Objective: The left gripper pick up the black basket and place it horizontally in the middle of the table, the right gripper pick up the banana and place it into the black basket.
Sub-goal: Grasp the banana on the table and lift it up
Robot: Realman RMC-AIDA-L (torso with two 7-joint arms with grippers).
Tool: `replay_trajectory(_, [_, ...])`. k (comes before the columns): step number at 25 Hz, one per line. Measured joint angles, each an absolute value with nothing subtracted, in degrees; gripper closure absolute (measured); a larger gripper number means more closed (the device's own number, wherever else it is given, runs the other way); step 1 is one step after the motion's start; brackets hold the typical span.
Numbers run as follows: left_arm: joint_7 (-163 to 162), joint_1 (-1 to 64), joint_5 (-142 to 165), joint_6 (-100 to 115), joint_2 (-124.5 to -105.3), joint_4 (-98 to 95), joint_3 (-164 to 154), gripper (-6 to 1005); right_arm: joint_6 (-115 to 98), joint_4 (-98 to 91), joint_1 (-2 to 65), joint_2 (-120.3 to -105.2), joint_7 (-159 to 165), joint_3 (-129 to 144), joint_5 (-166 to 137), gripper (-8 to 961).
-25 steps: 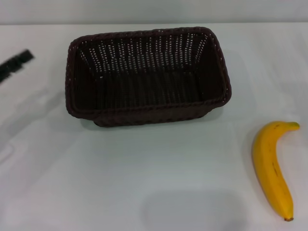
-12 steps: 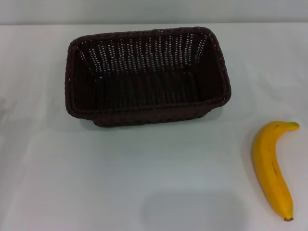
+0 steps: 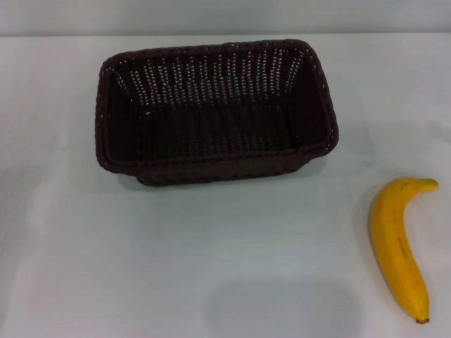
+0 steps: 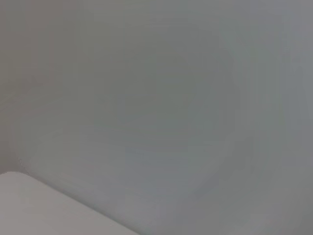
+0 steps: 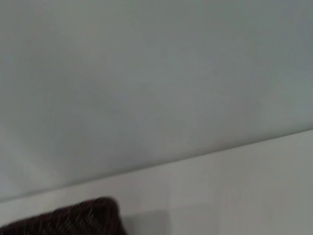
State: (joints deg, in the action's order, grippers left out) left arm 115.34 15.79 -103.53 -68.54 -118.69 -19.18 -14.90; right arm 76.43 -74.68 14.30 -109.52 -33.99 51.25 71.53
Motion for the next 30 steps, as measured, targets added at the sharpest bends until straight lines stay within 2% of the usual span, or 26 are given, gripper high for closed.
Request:
replay_trajectory(4, [117.3,17.2,-104.2,-67.2,-118.74,-18.3,-14.9,124,84.5,-92.5,15.7,-114.06,-22.7,51.3,57.5,129])
replay_trajectory(6, [119.0,18.2,-105.0,-66.3,-118.72,-17.1,-14.8,123,87.8,-100.2,16.3,-114.89,-16.1,54.9,51.1,129])
replay_trajectory(14, [123.1,20.5,-109.3,-64.4,-118.85,-15.3,-14.2,123,99.4,-114.4,22.4,-115.08,7.1,76.3,33.2,129])
replay_trajectory(21, [129.1,24.4,-114.2,-60.5,-118.74,-12.7,-14.1,123,104.6,-113.3,28.5,-115.31,21.5,90.9,29.6,129])
replay_trajectory(30, [132.0,27.2,-115.5,-60.1,-118.85,-11.8,-14.1,123,107.1,-104.6,32.4,-115.56,29.8,101.0,29.3,130])
